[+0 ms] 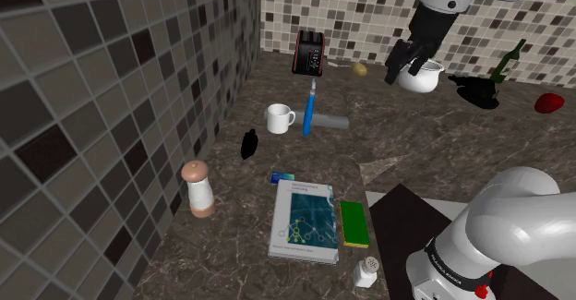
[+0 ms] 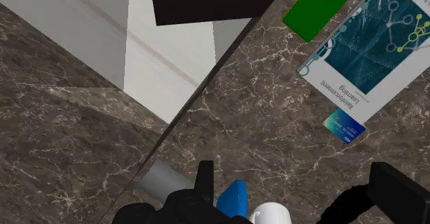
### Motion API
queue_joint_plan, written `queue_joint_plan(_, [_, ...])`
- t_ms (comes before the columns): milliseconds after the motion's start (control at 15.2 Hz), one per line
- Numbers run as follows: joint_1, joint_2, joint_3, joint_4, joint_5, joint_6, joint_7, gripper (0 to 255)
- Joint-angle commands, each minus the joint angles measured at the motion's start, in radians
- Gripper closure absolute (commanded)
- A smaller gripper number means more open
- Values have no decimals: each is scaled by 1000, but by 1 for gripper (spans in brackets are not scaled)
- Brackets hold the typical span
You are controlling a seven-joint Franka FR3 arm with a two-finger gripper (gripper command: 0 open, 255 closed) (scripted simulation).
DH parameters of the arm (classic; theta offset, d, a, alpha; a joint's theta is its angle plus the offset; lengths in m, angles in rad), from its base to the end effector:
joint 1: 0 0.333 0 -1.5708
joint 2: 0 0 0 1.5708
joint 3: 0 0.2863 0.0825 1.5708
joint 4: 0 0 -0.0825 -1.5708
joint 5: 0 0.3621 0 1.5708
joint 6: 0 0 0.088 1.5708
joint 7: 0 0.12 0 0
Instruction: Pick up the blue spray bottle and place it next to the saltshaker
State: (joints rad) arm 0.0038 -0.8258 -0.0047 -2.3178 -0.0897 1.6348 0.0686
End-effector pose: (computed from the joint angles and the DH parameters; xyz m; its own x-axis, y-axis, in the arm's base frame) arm 0.3041 -0.0109 0.5927 0.9871 -0.0625 0.1476 -0.0743 -0.9943 0.0759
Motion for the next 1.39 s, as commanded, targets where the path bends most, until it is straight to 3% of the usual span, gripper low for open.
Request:
queue_joint_plan(0, [0,0,0,0,0,0,0,0])
queue_joint_plan(660, [-44,409,25,178,16,163,155,0])
queue_joint_plan(1320, [-75,826,19,484,22,208,286,0])
